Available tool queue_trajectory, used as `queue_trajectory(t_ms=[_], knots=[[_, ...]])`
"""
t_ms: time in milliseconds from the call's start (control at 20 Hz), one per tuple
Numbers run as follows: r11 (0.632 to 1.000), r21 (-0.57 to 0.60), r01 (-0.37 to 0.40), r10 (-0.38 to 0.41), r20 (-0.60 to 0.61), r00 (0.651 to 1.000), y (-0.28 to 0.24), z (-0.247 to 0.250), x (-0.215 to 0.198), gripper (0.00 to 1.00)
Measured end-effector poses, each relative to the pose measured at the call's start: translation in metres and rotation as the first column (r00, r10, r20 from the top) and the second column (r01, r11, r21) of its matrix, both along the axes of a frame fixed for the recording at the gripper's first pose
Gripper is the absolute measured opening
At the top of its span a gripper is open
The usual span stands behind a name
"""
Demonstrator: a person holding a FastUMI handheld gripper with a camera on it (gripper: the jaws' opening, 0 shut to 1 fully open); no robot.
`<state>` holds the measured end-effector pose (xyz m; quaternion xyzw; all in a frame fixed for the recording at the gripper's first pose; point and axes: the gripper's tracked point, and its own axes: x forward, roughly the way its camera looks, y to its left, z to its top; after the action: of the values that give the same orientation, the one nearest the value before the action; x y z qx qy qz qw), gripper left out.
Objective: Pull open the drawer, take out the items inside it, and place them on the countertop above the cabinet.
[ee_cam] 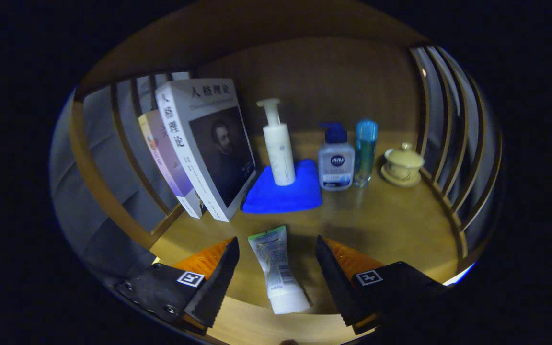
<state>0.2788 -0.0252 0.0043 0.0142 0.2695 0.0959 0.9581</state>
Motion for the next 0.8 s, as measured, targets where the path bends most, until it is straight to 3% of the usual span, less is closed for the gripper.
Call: queue_trajectory(t_ms=[250, 450, 800], knots=[[1.0, -0.026, 0.016, -0.011, 0.186, 0.983, 0.01, 0.035, -0.056, 0.98], [1.0, 0.011, 0.023, -0.025, 0.276, 0.961, 0.019, 0.045, -0.105, 0.98], [0.997, -0.028, 0.076, -0.058, 0.402, 0.914, 0.023, 0.041, -0.173, 0.98]])
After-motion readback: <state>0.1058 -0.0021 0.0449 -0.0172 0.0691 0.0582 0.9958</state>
